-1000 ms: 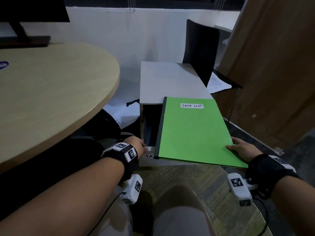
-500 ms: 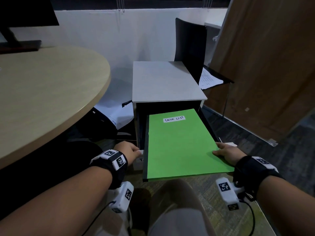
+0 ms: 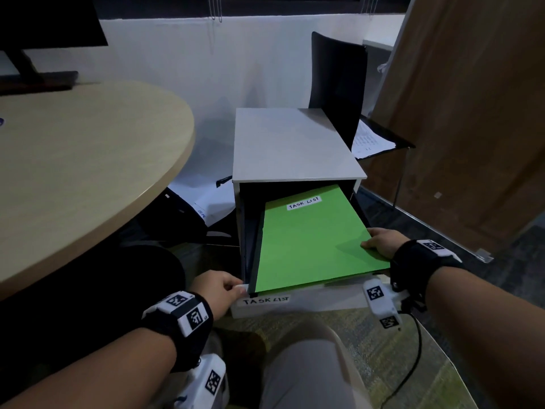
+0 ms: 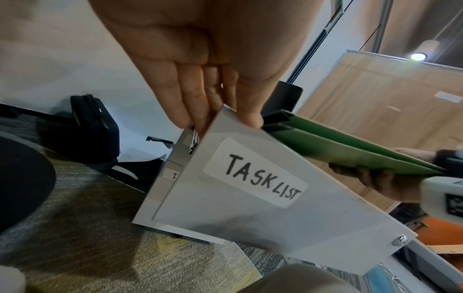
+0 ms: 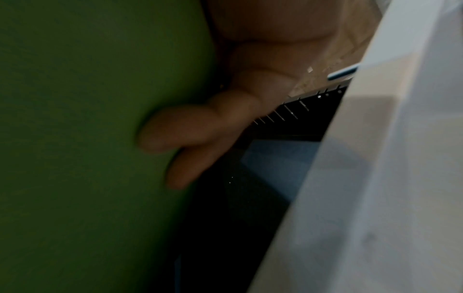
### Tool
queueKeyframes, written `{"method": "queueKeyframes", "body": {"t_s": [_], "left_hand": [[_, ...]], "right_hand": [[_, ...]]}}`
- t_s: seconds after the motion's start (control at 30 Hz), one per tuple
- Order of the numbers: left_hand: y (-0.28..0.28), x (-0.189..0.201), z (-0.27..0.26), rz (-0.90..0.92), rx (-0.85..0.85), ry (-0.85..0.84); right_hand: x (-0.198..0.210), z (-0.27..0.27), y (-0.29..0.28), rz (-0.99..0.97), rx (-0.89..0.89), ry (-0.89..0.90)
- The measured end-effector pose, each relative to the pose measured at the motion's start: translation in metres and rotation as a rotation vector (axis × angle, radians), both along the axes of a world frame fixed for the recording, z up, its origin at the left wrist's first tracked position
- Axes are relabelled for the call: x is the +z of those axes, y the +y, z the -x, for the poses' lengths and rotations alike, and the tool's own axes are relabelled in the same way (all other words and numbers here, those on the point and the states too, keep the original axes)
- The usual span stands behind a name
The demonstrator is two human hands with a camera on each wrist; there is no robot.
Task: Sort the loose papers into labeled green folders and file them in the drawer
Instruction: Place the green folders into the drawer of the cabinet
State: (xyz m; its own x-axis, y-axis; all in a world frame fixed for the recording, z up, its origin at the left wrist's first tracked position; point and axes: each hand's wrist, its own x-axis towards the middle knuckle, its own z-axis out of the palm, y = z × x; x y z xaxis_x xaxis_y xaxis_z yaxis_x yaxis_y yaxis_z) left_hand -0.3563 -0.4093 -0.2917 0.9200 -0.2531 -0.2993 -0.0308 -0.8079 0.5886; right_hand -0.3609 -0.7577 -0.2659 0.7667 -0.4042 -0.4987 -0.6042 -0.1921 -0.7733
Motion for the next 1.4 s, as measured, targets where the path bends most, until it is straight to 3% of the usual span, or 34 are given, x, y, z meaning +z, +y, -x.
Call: {"method": "queueKeyframes", "body": {"t_s": [0.23, 0.43, 0.6, 0.67, 0.73, 0.83, 0.9, 1.0, 1.13, 1.27, 1.4], "left_hand": [[0.004, -0.003, 0.0, 0.004, -0.001, -0.007], [0.005, -0.005, -0.004, 0.016, -0.012, 0.012], [0.006, -0.006, -0.008, 0.014, -0.024, 0.023], [0.005, -0.005, -0.01, 0.0, -0.031, 0.011], [0.003, -0.002, -0.013, -0.025, -0.043, 0.003], [0.0, 0.001, -0.02, -0.057, -0.052, -0.002], [-0.003, 0.004, -0.028, -0.067, -0.052, 0.0], [-0.01, 0.01, -0.046, -0.105, -0.068, -0.01], [-0.022, 0.018, -0.082, -0.135, -0.042, -0.043], [-0.039, 0.024, -0.134, -0.247, 0.015, -0.172], [-0.066, 0.027, -0.191, -0.458, -0.195, -0.342]], "right_hand": [[-0.013, -0.032, 0.003, 0.153, 0.101, 0.09], [-0.018, -0.038, 0.017, 0.39, 0.246, 0.285], [-0.021, -0.043, 0.021, 0.416, 0.273, 0.399], [-0.018, -0.046, 0.023, 0.334, 0.183, 0.378], [-0.013, -0.047, 0.021, 0.421, 0.248, 0.371], [-0.003, -0.044, 0.015, 0.431, 0.263, 0.17], [0.005, -0.033, 0.014, 0.477, 0.39, 0.114], [0.003, -0.021, 0.017, 0.899, 0.681, 0.298], [-0.011, -0.03, 0.018, 1.206, 0.706, 0.379], [-0.006, -0.072, 0.011, 1.279, 0.562, 0.245], [-0.004, -0.126, 0.007, 1.234, 0.598, 0.215]]}}
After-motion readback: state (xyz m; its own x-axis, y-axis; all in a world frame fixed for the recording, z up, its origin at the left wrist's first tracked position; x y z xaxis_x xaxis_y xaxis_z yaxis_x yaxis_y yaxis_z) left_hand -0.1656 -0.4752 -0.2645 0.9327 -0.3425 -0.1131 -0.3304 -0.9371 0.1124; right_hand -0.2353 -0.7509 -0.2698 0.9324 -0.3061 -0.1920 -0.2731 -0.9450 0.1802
